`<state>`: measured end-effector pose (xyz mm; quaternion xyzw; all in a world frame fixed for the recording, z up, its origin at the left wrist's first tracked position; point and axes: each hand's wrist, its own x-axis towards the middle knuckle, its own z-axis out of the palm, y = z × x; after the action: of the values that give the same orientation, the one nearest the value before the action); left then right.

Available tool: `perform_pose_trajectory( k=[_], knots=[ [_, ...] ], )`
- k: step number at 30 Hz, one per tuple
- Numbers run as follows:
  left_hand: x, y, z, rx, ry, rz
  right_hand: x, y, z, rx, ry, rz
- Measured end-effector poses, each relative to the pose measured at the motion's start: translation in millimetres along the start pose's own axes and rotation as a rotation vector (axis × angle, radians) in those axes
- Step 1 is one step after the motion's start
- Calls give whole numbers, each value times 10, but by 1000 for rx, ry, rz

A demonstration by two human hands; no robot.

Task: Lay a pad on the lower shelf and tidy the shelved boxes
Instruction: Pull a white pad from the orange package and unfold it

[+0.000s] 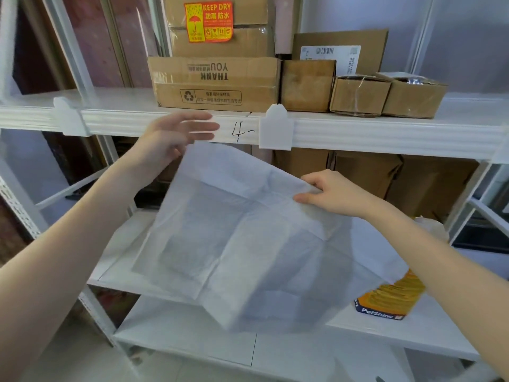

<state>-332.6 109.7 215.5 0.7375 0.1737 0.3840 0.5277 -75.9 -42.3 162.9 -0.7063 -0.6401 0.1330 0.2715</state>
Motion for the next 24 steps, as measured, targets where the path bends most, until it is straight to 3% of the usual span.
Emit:
perform_pose_trajectory(
  k=[5, 11, 15, 24],
  knots=[
    [-65, 18, 263, 273, 77, 149, -19, 79, 16, -30, 27, 83],
    [-178, -355, 956, 738, -202, 40, -14, -33, 70, 41, 56, 44],
    [-233, -616, 1249, 748, -267, -91, 25, -132, 134, 17, 98, -27],
    [-104, -683, 1265, 632, -73, -46, 27, -206, 90, 210, -7, -134]
  ],
)
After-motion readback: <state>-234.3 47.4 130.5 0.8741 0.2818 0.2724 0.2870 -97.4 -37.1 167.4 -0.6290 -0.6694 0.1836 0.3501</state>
